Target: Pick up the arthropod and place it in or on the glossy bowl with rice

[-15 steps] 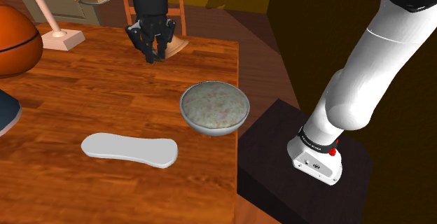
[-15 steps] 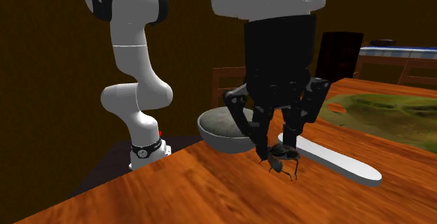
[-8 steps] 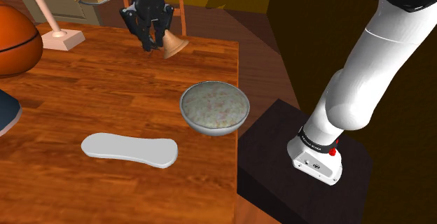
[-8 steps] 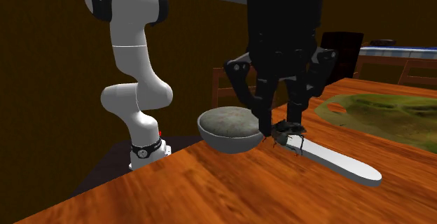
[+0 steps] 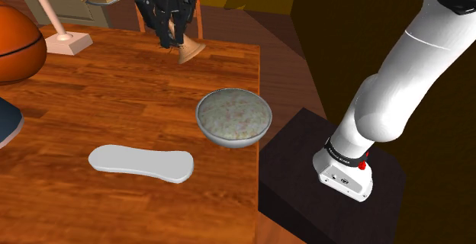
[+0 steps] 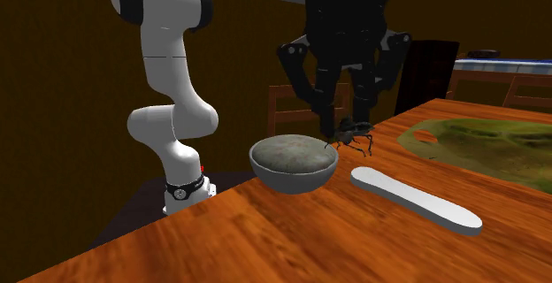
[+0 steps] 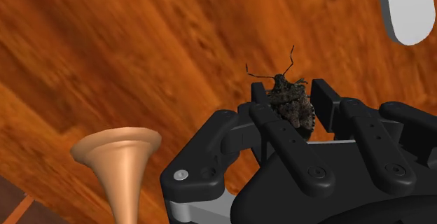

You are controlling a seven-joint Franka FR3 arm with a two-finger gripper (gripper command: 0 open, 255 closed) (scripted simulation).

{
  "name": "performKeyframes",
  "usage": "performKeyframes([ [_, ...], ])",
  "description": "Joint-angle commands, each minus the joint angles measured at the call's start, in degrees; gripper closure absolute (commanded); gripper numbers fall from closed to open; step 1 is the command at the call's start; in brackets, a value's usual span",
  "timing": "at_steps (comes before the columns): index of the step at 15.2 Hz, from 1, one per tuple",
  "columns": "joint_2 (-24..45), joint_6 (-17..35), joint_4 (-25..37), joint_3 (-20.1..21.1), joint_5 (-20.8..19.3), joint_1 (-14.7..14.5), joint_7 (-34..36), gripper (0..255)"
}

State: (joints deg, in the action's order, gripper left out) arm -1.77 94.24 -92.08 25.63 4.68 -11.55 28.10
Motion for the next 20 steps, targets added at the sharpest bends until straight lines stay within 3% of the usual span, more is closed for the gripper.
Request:
performKeyframes([
  [1,-4.61,0.38,-4.55,-0.1,2.0,-0.03,-0.23,255],
  [12,-28.98,-2.18,-24.49,-0.96,11.49,-4.74,1.23,255],
  [20,-30.34,3.62,-31.64,-0.27,12.42,-5.32,0.42,255],
])
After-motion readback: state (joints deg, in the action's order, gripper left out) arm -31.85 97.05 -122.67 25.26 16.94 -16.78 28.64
